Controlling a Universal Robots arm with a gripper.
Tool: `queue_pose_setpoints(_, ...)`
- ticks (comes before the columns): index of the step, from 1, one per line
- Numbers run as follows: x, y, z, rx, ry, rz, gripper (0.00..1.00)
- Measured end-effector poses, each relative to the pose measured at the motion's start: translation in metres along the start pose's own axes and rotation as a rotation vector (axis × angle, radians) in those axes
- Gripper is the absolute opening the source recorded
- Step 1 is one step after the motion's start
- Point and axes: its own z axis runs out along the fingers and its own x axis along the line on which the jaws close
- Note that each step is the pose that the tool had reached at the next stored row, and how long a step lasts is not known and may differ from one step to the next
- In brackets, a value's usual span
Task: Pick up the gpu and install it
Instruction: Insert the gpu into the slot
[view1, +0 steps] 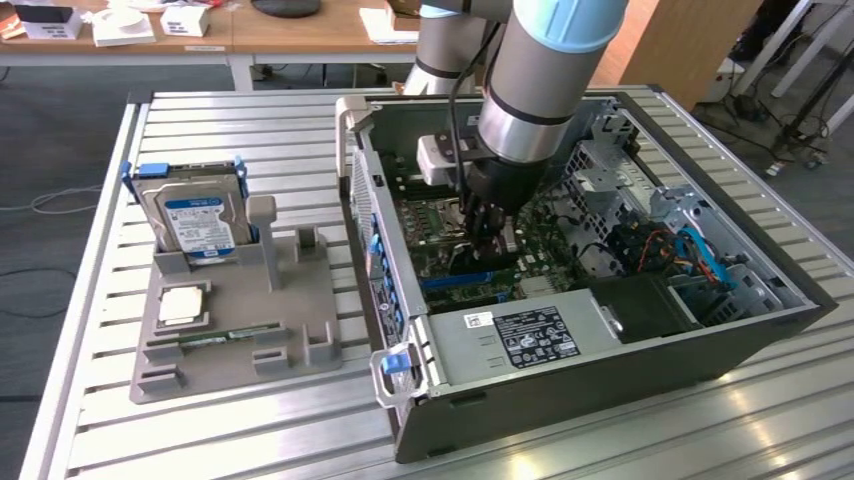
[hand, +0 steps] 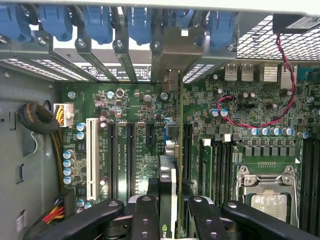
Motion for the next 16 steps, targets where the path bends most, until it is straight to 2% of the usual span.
queue_pose_setpoints(16,0.0007,-0.0001,0.0018,0.0001,0.0000,0.000,0.27)
